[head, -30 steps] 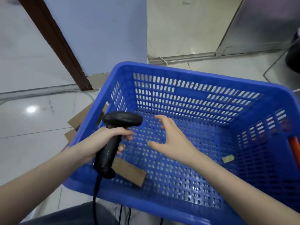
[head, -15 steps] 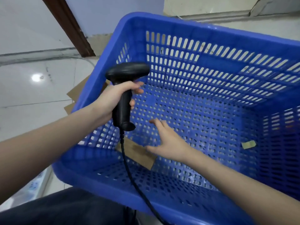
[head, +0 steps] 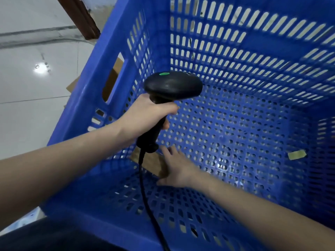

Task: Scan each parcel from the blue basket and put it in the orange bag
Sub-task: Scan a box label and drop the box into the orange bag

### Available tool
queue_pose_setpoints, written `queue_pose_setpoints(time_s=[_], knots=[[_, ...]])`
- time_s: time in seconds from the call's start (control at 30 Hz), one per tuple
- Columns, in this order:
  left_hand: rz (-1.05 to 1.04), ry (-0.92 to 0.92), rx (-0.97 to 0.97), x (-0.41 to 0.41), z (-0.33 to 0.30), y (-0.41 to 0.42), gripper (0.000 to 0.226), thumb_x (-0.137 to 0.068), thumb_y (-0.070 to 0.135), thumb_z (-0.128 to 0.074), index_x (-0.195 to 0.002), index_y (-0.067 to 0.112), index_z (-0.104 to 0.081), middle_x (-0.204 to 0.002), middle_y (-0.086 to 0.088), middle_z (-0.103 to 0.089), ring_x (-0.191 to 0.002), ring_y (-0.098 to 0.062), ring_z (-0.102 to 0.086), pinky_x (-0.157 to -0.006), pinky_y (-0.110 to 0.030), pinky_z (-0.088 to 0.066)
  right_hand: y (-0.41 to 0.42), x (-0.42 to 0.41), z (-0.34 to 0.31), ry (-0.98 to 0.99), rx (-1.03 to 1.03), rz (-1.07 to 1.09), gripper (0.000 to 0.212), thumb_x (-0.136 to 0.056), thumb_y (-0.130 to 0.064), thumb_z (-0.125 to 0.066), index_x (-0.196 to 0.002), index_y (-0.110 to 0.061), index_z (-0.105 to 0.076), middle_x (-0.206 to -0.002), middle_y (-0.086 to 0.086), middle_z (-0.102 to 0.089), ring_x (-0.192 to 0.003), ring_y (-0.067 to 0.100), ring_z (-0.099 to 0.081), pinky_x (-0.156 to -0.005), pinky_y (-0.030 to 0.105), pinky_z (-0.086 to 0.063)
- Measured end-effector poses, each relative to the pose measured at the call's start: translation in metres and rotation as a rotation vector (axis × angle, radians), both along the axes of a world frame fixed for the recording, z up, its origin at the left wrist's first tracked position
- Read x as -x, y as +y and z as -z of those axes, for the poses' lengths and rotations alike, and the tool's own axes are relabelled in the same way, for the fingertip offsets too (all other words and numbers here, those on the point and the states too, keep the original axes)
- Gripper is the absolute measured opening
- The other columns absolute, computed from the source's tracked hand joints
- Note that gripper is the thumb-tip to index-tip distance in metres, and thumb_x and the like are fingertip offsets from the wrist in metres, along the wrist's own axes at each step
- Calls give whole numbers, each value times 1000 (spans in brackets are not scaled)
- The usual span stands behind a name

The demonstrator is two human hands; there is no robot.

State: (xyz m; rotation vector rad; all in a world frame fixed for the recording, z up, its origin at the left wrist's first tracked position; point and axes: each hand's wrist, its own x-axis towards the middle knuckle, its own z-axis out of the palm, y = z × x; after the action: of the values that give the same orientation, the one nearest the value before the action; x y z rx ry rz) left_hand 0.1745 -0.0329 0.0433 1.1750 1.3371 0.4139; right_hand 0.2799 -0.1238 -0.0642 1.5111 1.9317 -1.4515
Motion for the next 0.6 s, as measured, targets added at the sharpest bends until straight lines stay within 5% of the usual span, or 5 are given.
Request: queue_pose_setpoints(time_s=[0.13, 0.4, 0.6], knots=[[8, 12, -6, -2, 1, -1, 44, -70, 23, -64, -105, -3, -64, -97, -30, -64, -53, -13, -55, -63, -31, -48, -5, -8, 2, 16, 7, 17, 85, -84, -33, -69, -147, -20, -13, -139, 14, -31, -122, 35, -40, -85, 38, -41], [-24, 37, -29, -4, 0, -4, 31, -78, 15, -67, -104, -2, -66, -98, -31, -64, -52, -11, -58, -58, -26, -49, 10, -46, -25, 49, -126, 182, 66, -84, -40, -67, -135, -17, -31, -116, 10, -48, -96, 27, -51, -72, 34, -43], [14, 81, -115, -16, -32, -3, 25, -81, 7, -64, -97, -12, -61, -70, -19, -57, -49, -11, -54, -52, -21, -46, 20, -76, -72, 9, -254, 271, 64, -83, -43, -65, -133, -19, -34, -114, 7, -50, -93, 26, -55, -73, 36, -48]])
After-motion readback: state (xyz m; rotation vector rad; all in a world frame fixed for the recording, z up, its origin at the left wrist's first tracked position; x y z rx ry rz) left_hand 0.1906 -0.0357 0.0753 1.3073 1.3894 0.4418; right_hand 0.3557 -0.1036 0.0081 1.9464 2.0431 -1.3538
